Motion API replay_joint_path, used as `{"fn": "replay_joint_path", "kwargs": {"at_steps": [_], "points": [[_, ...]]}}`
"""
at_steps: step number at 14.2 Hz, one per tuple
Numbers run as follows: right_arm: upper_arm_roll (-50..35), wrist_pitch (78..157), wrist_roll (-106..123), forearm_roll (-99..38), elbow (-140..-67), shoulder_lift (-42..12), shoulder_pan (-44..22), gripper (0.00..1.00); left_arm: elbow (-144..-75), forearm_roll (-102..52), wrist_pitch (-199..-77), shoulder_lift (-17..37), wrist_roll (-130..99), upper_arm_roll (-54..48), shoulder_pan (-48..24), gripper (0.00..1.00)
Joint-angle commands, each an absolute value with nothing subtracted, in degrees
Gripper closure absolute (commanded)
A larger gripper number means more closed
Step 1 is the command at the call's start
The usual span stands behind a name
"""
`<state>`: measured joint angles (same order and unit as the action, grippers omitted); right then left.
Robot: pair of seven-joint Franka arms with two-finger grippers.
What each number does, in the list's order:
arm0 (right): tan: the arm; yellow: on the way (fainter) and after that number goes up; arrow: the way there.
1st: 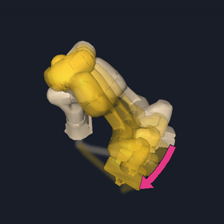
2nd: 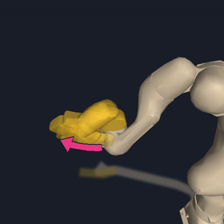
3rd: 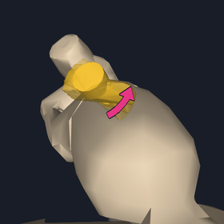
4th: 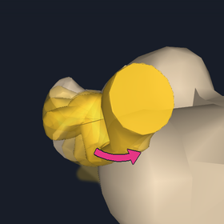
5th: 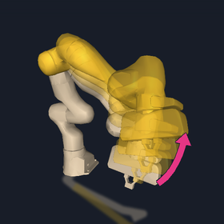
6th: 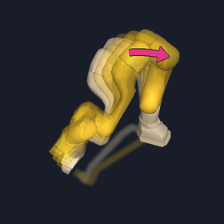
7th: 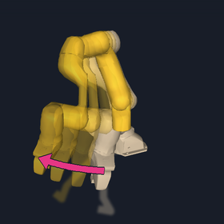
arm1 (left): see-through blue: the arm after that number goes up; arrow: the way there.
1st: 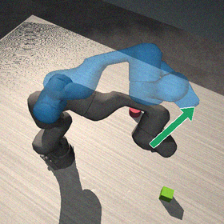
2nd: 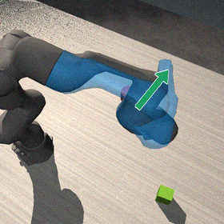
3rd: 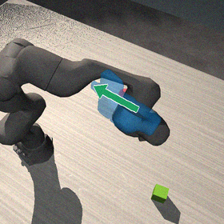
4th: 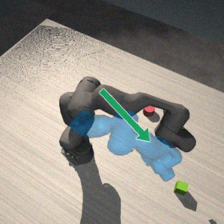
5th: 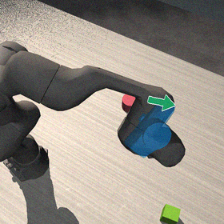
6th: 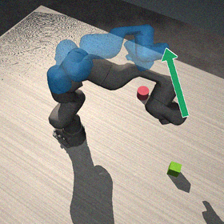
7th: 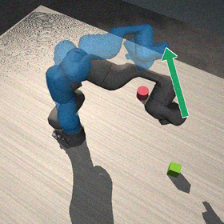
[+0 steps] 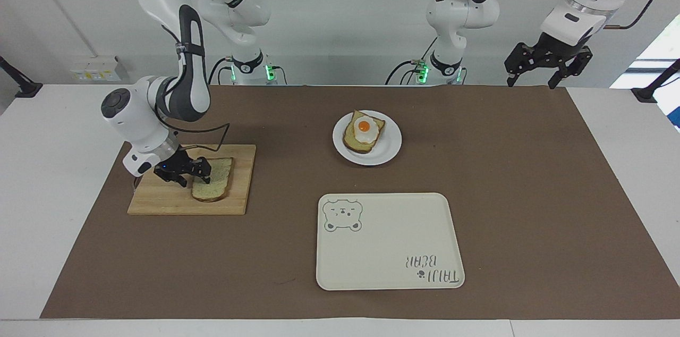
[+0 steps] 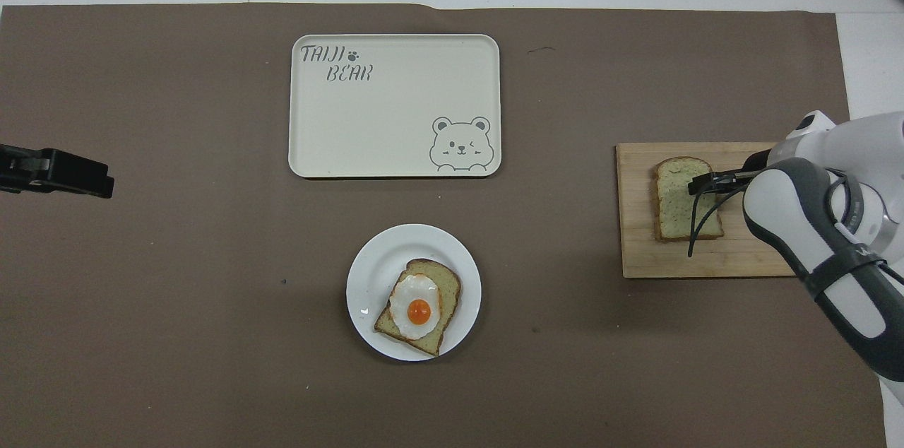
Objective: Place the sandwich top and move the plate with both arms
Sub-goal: 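Close the right gripper on the bread slice edge and lift it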
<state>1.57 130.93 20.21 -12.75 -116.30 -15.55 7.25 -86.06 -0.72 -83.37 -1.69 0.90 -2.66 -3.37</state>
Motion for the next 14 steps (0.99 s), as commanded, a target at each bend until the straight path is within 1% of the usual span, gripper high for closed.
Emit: {"fn": "replay_joint_path", "kwargs": {"at_steps": [1, 14], "points": [[1.1, 132.2, 22.8, -14.6, -117.7, -14.7, 8.1, 1.00, -86.0, -0.5, -83.6, -2.1, 0.7, -3.3, -2.5, 0.00], [1.2, 131.9, 22.1, -14.5, -117.2, -15.0, 7.9, 1.00, -86.0, -0.5, -83.6, -2.1, 0.7, -3.3, -2.4, 0.00]]}}
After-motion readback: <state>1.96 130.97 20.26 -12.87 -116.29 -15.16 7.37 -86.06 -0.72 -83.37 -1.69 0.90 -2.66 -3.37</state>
